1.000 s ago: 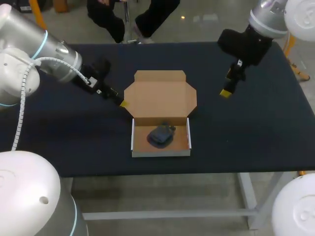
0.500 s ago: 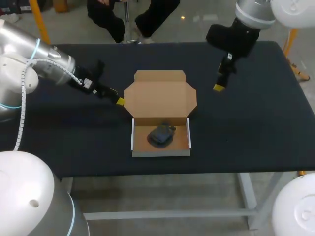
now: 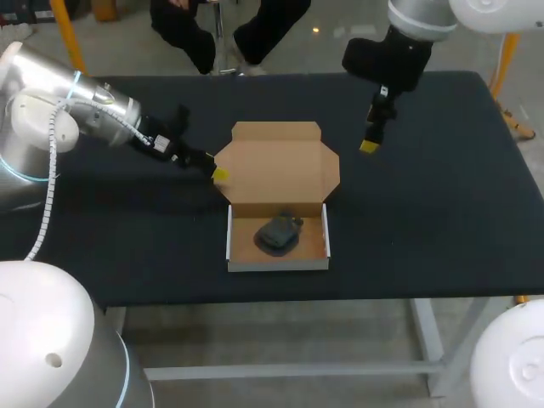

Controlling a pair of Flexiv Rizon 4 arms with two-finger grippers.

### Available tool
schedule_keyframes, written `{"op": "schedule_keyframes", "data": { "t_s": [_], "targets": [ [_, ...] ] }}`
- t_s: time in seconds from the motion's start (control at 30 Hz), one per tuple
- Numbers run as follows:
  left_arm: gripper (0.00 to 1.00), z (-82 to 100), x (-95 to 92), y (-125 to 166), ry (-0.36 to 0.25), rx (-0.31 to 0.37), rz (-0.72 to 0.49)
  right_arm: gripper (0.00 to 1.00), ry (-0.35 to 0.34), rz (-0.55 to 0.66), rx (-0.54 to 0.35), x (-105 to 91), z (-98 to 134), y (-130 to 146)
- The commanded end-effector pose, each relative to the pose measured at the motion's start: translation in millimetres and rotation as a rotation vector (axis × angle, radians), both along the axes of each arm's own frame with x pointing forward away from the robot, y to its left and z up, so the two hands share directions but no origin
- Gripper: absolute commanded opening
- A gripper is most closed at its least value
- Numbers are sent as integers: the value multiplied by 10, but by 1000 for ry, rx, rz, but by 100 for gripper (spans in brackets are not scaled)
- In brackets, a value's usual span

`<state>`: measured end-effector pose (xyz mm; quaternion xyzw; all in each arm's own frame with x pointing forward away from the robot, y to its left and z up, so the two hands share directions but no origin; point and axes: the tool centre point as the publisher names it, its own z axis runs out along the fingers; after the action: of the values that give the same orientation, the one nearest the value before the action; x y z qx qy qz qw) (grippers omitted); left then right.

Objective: Assemble the packaging by folding the flat box into shape, placing the metal phone stand inside, and closing the box properly

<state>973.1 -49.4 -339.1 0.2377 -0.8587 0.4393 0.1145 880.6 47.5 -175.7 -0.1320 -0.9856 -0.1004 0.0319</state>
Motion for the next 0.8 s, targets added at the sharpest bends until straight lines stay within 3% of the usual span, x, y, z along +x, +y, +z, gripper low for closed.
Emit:
{"op": "schedule_keyframes", "data": {
  "t_s": [0.03,0.13,0.3,0.53,0.6,0.8],
  "targets": [
    [91,-42,62,-78,19,-20,-36,100,12,7,-9,41,17,24],
    [89,-52,62,-122,20,-34,-48,100,12,12,-9,56,19,32],
    [64,-53,74,-189,24,-58,-55,100,9,20,-12,63,28,43],
    [58,-14,63,-258,19,-76,-66,100,7,29,-14,76,33,56],
    [47,-6,53,-279,16,-84,-73,100,6,30,-15,78,33,58],
    [42,22,13,-321,4,-95,-85,100,3,37,-21,80,50,71]
  ]
}}
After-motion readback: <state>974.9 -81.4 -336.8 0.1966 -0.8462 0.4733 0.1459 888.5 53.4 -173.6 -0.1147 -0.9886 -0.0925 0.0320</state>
